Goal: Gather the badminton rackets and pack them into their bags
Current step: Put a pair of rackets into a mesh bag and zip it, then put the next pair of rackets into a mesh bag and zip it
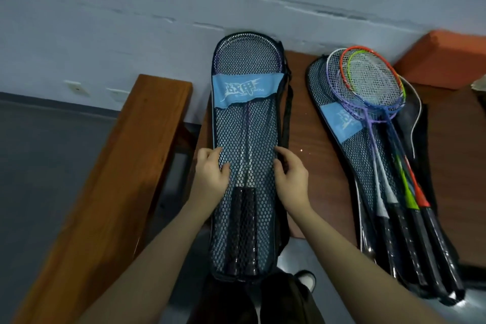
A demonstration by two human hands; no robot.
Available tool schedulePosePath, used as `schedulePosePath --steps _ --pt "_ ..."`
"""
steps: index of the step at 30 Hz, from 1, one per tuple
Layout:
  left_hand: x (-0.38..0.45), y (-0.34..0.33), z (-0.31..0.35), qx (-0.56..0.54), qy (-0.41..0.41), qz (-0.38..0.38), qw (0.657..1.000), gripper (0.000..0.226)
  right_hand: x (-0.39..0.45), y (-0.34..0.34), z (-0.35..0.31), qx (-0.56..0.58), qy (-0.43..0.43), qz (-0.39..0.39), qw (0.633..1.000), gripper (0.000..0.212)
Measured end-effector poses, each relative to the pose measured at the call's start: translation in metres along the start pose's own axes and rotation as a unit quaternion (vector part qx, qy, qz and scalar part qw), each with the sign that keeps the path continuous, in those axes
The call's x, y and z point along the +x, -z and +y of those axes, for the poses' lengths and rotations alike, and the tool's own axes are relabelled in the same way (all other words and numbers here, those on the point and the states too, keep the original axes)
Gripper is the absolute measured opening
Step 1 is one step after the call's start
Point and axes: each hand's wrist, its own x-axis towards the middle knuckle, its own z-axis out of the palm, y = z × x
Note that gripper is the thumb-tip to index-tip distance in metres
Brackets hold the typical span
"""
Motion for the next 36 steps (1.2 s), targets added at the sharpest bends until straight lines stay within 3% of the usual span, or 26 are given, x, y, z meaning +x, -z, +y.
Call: schedulePosePath --steps 3,7,12,15,23,30,33,36 --pt "0.005 -0.004 -0.004 0.039 0.007 -0.027 0.999 0.046 0.008 0.0 0.001 -0.053 0.008 -0.007 0.999 0.035" --pt "0.011 -0.013 -0.014 0.201 -0.025 -0.055 0.978 0.039 0.02 -0.005 0.006 -0.143 -0.038 -0.077 0.986 0.039" --pt "0.009 -0.015 -0.02 0.263 -0.052 -0.086 0.96 0.053 0.024 -0.008 0.027 -0.257 -0.061 -0.14 0.954 0.042" --pt "0.013 -0.012 -0.021 0.261 -0.056 -0.1 0.959 0.053 0.027 -0.008 0.026 -0.264 -0.046 -0.141 0.953 0.042" --pt "0.013 -0.02 0.037 0.185 -0.127 -0.062 0.972 0.043 0.026 0.045 0.032 -0.12 0.022 -0.073 0.99 0.031" --pt "0.024 -0.09 0.122 0.185 -0.161 -0.092 0.965 0.038 0.055 0.135 0.088 -0.143 -0.015 -0.02 0.989 0.02" --pt "0.029 -0.128 0.154 0.18 -0.146 -0.111 0.966 0.042 0.072 0.173 0.124 -0.193 -0.05 -0.004 0.98 0.022" --pt "0.029 -0.165 0.181 0.162 -0.123 -0.114 0.972 0.043 0.089 0.204 0.155 -0.259 -0.033 -0.006 0.965 0.029"
